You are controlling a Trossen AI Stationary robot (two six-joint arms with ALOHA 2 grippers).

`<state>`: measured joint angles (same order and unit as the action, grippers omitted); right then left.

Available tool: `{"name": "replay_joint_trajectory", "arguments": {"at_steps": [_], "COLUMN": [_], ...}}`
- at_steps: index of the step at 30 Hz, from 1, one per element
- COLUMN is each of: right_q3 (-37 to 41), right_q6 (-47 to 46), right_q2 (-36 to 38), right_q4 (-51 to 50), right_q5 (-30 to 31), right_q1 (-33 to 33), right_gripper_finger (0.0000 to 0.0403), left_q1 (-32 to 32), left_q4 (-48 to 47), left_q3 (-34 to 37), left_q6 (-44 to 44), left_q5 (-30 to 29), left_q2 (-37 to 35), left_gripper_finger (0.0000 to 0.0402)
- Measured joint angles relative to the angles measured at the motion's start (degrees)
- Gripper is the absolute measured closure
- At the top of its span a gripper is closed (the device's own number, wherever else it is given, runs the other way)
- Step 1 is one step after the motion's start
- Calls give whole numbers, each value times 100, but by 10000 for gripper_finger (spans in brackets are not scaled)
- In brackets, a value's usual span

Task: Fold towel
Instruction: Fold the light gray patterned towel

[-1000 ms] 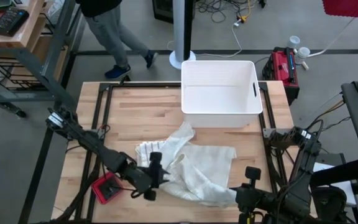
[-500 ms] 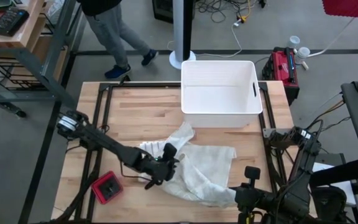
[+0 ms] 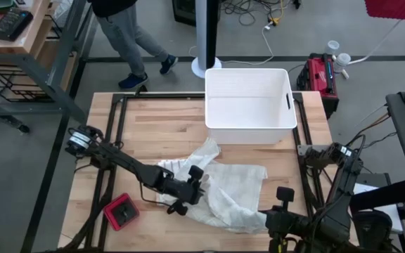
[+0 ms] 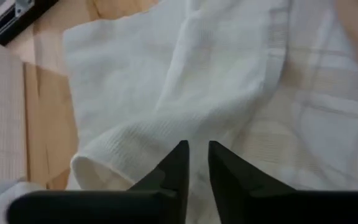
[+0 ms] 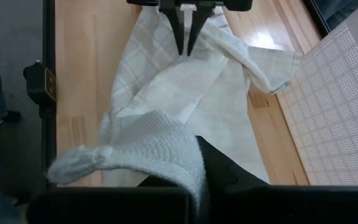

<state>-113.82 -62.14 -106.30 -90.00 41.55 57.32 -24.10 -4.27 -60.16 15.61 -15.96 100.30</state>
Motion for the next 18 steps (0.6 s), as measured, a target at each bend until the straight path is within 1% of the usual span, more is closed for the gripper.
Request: {"name": "replay_joint_trajectory", "arguments": {"at_steps": [1, 3, 6, 9, 12, 17, 18], "right_q3": [0, 0, 0, 0, 0, 0, 0], "right_q6": [1, 1, 1, 18, 24, 66, 71], "right_q2": [0, 2, 2, 2, 4, 4, 4], "right_q4": [-2, -1, -2, -2, -2, -2, -2], "right_q5": [0, 0, 1, 1, 1, -1, 0], "right_q1": [0, 0, 0, 0, -9, -37, -37], "right_gripper_finger": [403, 403, 403, 403, 403, 403, 403], "left_q1": [-28, -80, -127, -122, -119, -122, -122], "left_q4": [-78, -476, -1040, -1174, -1168, -1120, -1072], "left_q3": [-42, -152, -346, -426, -426, -459, -483], "left_q6": [104, 410, 783, 952, 1163, 1243, 1239], "left_q5": [-47, -355, -716, -729, -711, -638, -701], "left_q2": [-11, -38, -41, -41, 17, 373, 458], "left_gripper_finger": [362, 369, 360, 331, 293, 233, 224]}}
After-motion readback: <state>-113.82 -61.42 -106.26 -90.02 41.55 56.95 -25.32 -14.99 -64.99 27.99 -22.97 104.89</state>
